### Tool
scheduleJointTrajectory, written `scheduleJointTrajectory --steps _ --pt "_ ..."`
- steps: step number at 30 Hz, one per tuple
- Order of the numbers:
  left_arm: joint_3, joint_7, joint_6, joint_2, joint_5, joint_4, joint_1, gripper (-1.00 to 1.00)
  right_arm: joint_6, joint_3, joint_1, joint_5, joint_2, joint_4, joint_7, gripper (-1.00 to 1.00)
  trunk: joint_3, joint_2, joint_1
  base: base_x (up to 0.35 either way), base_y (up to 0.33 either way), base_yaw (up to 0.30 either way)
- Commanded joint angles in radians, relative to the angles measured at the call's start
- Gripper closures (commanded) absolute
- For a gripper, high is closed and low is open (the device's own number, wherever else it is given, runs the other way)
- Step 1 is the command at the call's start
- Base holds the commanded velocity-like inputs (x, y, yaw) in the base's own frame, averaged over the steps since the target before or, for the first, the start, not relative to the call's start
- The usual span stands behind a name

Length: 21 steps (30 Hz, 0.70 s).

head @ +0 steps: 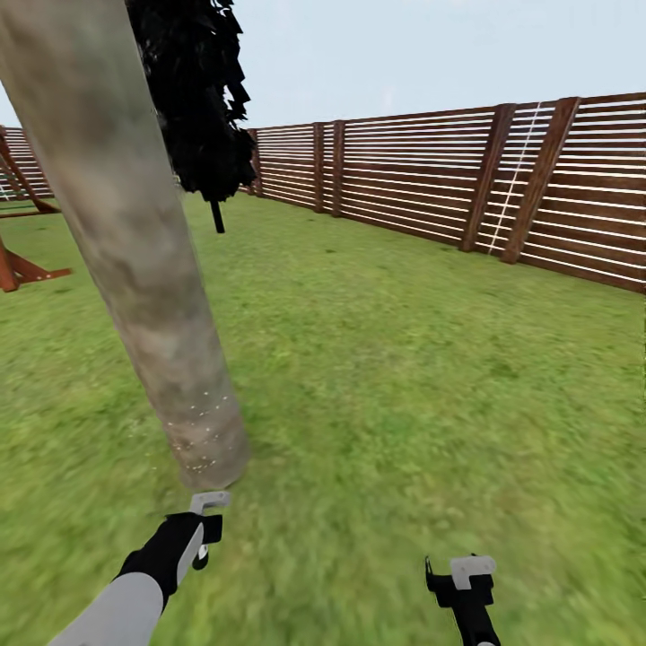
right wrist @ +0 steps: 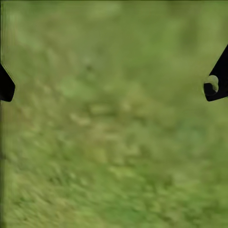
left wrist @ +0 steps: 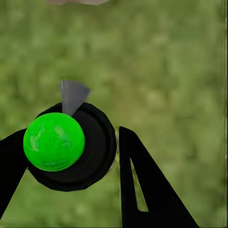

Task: In the garden, pick up the pesticide atomizer on the floor and spray pesticide onto both trees until each tree trunk is fully covered.

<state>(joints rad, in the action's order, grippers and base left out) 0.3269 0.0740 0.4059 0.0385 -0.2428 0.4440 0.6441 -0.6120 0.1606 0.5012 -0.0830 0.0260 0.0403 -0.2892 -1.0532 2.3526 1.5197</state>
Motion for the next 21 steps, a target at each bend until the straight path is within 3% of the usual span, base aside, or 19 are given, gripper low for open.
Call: scheduleJointTrajectory --steps 1,10,18,19,21 --pt "0.008 -0.002 0.006 0.001 -0.01 0.002 0.001 1.0 0.001 0.005 0.0 -0.009 0.0 0.0 -0.01 -1.0 -0.001 0.0 0.0 0.0 -0.277 0.0" --pt "0.015 -0.002 0.005 0.0 -0.009 0.006 0.001 1.0 0.001 0.005 0.0 -0.009 0.0 0.0 -0.011 -1.0 -0.001 0.0 0.0 0.073 -0.277 0.014" --pt "0.018 -0.004 -0.004 0.0 -0.008 0.009 0.0 1.0 0.001 0.005 0.0 -0.009 0.0 0.0 -0.01 -1.0 -0.001 0.0 0.0 0.1 -0.277 0.241" --pt "0.017 -0.004 -0.022 0.0 -0.004 0.009 0.0 1.0 0.001 0.005 0.0 -0.009 0.0 0.0 -0.01 -1.0 -0.001 0.0 0.0 0.011 -0.278 0.277" --pt "0.015 -0.003 -0.12 -0.002 0.02 0.008 -0.001 1.0 0.001 0.005 0.0 -0.009 0.0 0.0 -0.01 -1.0 -0.001 0.0 0.0 0.004 -0.278 0.277"
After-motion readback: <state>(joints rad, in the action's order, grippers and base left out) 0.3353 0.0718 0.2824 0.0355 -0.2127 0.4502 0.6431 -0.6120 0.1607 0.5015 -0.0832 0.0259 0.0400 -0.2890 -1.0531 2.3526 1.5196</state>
